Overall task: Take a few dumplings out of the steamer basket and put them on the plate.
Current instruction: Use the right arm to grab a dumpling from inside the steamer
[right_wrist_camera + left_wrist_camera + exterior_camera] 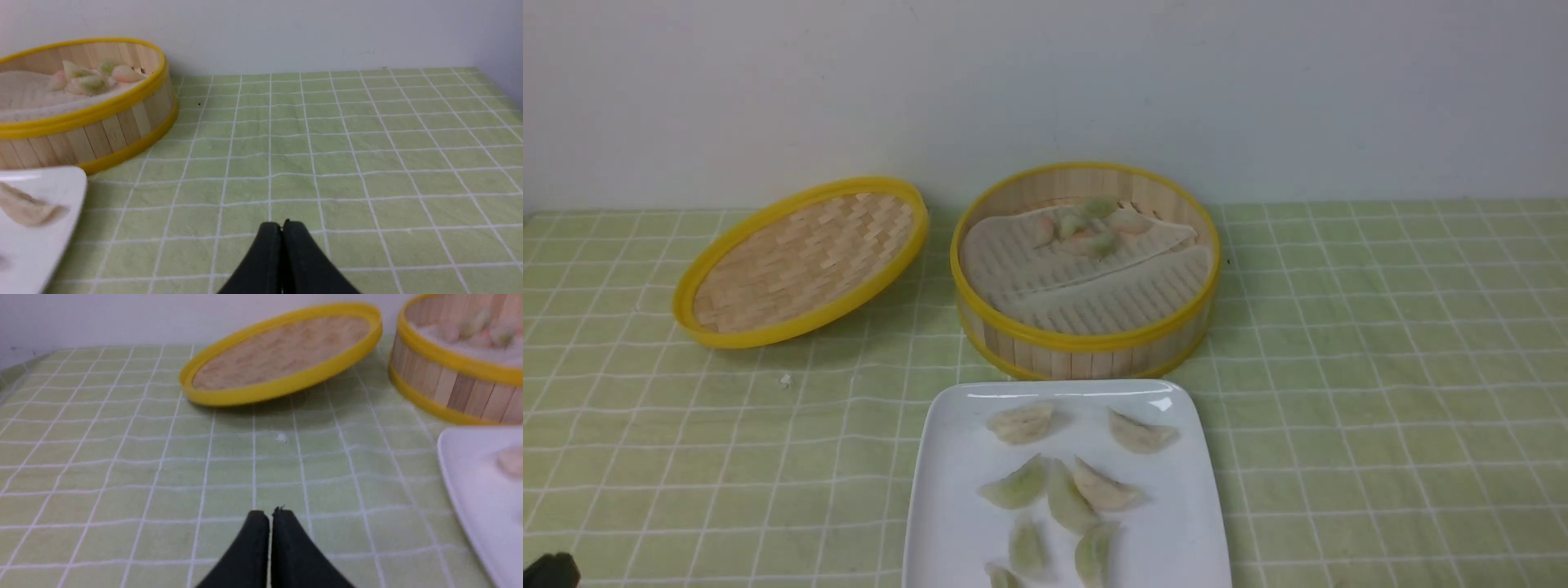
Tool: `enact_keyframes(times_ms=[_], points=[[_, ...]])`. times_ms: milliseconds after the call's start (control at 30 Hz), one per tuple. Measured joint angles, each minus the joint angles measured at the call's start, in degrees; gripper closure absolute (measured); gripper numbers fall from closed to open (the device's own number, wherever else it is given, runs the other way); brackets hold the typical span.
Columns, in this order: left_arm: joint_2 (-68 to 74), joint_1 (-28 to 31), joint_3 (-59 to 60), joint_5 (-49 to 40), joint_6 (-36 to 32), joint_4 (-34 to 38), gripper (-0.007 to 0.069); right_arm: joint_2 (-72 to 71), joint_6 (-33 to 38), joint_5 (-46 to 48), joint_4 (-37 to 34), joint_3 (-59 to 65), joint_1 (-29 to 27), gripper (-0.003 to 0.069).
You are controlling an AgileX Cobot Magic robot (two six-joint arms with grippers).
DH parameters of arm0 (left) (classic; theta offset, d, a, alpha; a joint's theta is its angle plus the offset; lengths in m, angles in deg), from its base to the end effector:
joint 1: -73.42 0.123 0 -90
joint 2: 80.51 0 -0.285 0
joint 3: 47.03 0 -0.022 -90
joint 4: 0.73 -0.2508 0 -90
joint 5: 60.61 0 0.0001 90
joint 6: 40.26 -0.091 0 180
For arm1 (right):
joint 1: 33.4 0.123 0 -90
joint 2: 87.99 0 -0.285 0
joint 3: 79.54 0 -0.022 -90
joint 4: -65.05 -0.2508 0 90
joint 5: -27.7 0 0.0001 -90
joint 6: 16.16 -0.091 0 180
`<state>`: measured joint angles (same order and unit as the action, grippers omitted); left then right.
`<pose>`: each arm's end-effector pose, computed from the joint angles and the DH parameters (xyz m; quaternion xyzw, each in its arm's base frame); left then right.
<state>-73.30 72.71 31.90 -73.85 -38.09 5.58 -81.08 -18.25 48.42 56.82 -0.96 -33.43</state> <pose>0.0557 -0.0030 0.1828 -0.0424 0.7609 -0.0605 0.6446 0.0527 0.0046 0.1738 0.0532 0.7968 0.0714 0.5976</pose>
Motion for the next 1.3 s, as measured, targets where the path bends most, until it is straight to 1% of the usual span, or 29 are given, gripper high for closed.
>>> enact_keyframes(times_ms=[67,100,133,200,233,267,333,533,600,667,700,733,767,800,833,867,900,933,967,1000,1067,1133,1200,1300], points=[[0.00,0.00,0.00,5.25,3.21,4.40,0.0631,0.00,-3.47,-3.68,-7.24,0.34,0.00,0.0673],[0.00,0.00,0.00,7.66,4.56,6.44,0.0631,0.00,-5.01,-5.37,-9.71,0.34,0.00,0.0673],[0.00,0.00,0.00,11.08,6.31,9.35,0.0631,0.00,-6.77,-7.61,-14.65,0.34,0.00,0.0673],[0.00,0.00,0.00,16.14,7.81,12.99,0.0631,0.00,-9.23,-11.39,-21.17,0.34,0.00,0.0673],[0.00,0.00,0.00,17.42,8.00,13.69,0.0631,0.00,-9.38,-11.73,-22.34,0.34,0.00,0.0673],[0.00,0.00,0.00,22.10,8.32,15.63,0.0631,0.00,-10.14,-14.31,-25.77,0.34,0.00,0.0673],[0.00,0.00,0.00,29.28,8.51,17.85,0.0631,0.00,-9.92,-16.97,-27.71,0.34,0.00,0.0673],[0.00,0.00,0.00,42.75,9.43,19.18,0.0631,0.00,-9.02,-23.68,-29.04,0.34,0.00,0.0673],[0.00,0.00,-1.47,44.18,10.72,19.62,0.0631,0.00,-8.28,-23.99,-28.80,-0.97,0.13,0.0673],[0.35,0.00,-4.44,42.80,11.35,19.83,0.0631,0.06,-7.08,-22.84,-27.29,-3.54,0.44,0.0673],[2.26,0.00,-9.83,38.80,11.62,19.50,0.0631,1.96,-4.51,-19.00,-23.79,-9.98,1.11,0.0673],[4.43,0.00,-13.02,35.72,11.62,18.79,0.0631,3.70,-3.01,-16.78,-21.67,-13.48,1.33,0.0673],[6.73,0.00,-17.30,31.07,11.62,17.28,0.0631,6.58,-1.88,-14.18,-20.07,-18.15,1.61,0.0673],[7.37,0.00,-18.20,28.92,11.62,16.47,0.0631,7.25,-1.62,-12.73,-19.70,-19.11,1.62,0.0673],[10.93,0.00,-22.85,24.19,11.62,14.59,0.0631,10.12,-0.37,-9.53,-17.98,-23.02,1.76,0.0673],[16.63,0.00,-28.74,15.93,11.62,11.65,0.0631,15.94,1.43,-2.96,-16.11,-30.05,1.83,0.0673],[21.96,0.00,-35.80,3.64,11.29,8.43,0.0631,21.49,3.11,3.57,-14.90,-36.09,1.83,0.0673],[27.46,0.00,-41.57,-4.35,10.78,6.99,0.0631,28.30,4.92,10.52,-13.93,-42.90,1.83,0.0673],[28.37,0.00,-42.49,-5.95,10.62,6.76,0.0631,28.30,5.23,11.73,-13.81,-42.90,1.83,0.0673],[33.82,0.00,-47.57,-15.16,8.89,5.64,0.0631,34.15,7.05,18.68,-13.23,-48.29,1.83,0.0673],[43.34,0.00,-54.95,-29.62,5.00,5.19,0.0631,44.47,10.50,29.83,-12.58,-57.03,1.83,0.0673],[49.54,0.00,-58.68,-37.58,1.41,5.50,0.0631,52.21,13.00,36.19,-12.44,-63.34,1.83,0.0673],[56.06,0.00,-61.20,-44.21,-3.27,7.14,0.0631,59.29,14.50,39.76,-12.44,-69.15,1.88,0.0673],[62.75,0.00,-61.66,-48.30,-10.98,11.99,0.0631,70.27,17.62,43.10,-13.50,-78.34,3.51,0.0673]])
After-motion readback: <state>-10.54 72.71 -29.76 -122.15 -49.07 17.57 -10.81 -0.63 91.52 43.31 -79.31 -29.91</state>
